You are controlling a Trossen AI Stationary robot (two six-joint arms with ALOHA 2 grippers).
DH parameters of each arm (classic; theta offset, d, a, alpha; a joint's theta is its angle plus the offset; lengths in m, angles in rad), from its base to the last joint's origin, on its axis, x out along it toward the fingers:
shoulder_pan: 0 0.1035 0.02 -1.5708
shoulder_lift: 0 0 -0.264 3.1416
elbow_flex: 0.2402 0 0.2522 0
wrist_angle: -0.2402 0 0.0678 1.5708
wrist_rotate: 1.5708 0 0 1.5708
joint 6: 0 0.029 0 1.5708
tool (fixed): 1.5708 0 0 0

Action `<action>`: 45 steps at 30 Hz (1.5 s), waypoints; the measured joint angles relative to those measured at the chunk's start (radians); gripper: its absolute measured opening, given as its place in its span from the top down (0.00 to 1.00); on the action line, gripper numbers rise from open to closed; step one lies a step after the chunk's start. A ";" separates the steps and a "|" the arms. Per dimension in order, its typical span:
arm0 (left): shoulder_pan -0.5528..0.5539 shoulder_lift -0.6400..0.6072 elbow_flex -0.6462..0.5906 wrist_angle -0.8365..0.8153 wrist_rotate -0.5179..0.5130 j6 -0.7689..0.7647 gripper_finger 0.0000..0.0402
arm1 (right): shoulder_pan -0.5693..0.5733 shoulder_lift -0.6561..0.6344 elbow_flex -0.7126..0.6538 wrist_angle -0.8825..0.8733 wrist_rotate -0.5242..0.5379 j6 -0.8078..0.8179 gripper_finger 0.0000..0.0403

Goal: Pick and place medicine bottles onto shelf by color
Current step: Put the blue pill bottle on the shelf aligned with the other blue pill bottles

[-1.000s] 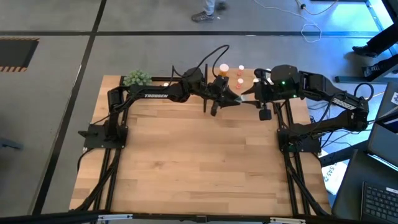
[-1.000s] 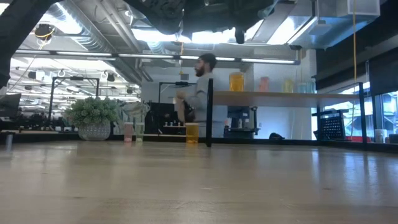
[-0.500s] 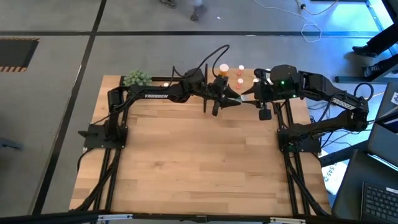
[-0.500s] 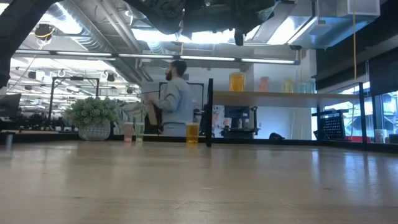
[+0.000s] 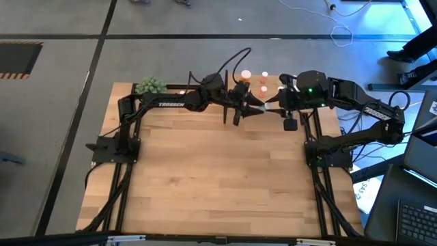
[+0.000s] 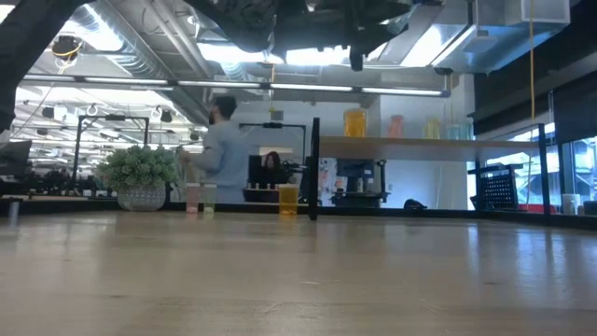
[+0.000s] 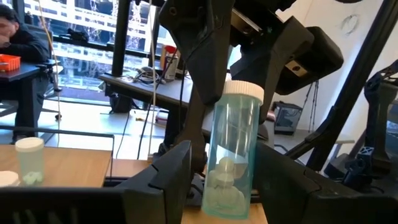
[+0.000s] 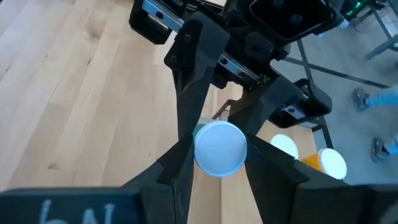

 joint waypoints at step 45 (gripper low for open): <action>0.058 -0.003 0.000 0.001 0.068 0.024 0.60 | -0.200 -0.001 0.000 -0.555 0.179 0.651 0.66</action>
